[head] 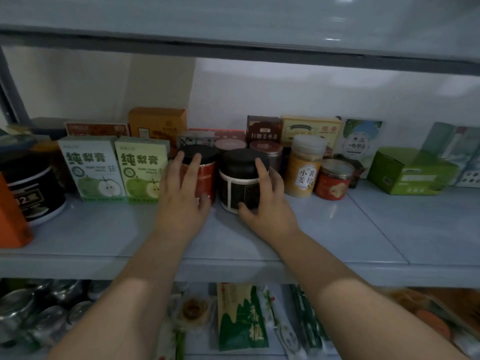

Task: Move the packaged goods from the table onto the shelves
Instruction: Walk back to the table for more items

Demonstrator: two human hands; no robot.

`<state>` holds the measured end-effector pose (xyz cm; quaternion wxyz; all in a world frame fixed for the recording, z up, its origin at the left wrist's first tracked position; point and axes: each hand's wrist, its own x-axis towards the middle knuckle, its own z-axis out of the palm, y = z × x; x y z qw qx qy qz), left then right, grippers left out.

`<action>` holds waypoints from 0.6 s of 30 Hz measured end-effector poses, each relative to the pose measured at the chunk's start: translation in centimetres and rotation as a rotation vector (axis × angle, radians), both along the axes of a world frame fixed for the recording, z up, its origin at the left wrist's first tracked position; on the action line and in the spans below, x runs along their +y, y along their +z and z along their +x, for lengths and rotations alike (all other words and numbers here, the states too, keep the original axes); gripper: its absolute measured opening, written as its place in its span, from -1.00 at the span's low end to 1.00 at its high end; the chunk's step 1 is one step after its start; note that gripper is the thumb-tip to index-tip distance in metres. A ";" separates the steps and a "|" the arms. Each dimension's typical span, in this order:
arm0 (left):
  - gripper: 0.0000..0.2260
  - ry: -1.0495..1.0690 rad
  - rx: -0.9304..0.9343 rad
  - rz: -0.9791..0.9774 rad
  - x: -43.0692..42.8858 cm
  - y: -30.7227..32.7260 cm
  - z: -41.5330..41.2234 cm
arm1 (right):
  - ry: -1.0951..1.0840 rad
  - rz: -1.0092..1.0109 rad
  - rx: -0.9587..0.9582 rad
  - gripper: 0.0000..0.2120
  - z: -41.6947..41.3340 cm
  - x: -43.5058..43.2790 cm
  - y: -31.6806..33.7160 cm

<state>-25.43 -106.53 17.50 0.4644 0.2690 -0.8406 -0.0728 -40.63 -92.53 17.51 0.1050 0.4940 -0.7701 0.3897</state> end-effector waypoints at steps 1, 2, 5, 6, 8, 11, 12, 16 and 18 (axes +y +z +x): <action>-0.33 -0.030 0.021 -0.052 0.3 0.1 0.2 | 0.001 0.013 -0.013 -0.03 0.1 0.5 0.1; -0.38 -0.077 0.031 -0.100 0.9 0.3 0.3 | 0.010 0.018 -0.032 -0.04 0.3 1.3 0.3; -0.41 -0.235 -0.075 -0.153 5.0 0.5 -0.4 | 0.029 0.058 0.034 -0.13 1.0 5.9 0.4; -0.40 -0.276 -0.129 -0.165 7.1 0.2 -0.9 | 0.015 0.081 0.110 -0.17 1.0 8.2 -0.2; -0.38 -0.352 -0.215 -0.211 11.9 -1.4 -2.1 | -0.054 0.126 0.236 -0.22 0.8 13.5 -2.0; -0.35 -0.453 -0.343 -0.286 19.0 -4.1 -4.7 | -0.214 0.163 0.281 -0.25 -0.2 22.6 -5.0; -0.34 -0.487 -0.373 -0.313 21.3 -4.9 -5.8 | -0.276 0.193 0.298 -0.26 -0.5 25.8 -6.0; -0.32 -0.642 -0.500 -0.361 32.1 -7.3 -10.7 | -0.503 0.324 0.292 -0.25 -1.2 38.9 -9.6; -0.31 -0.739 -0.546 -0.381 38.1 -8.3 -12.9 | -0.603 0.357 0.262 -0.25 -0.8 45.3 -11.1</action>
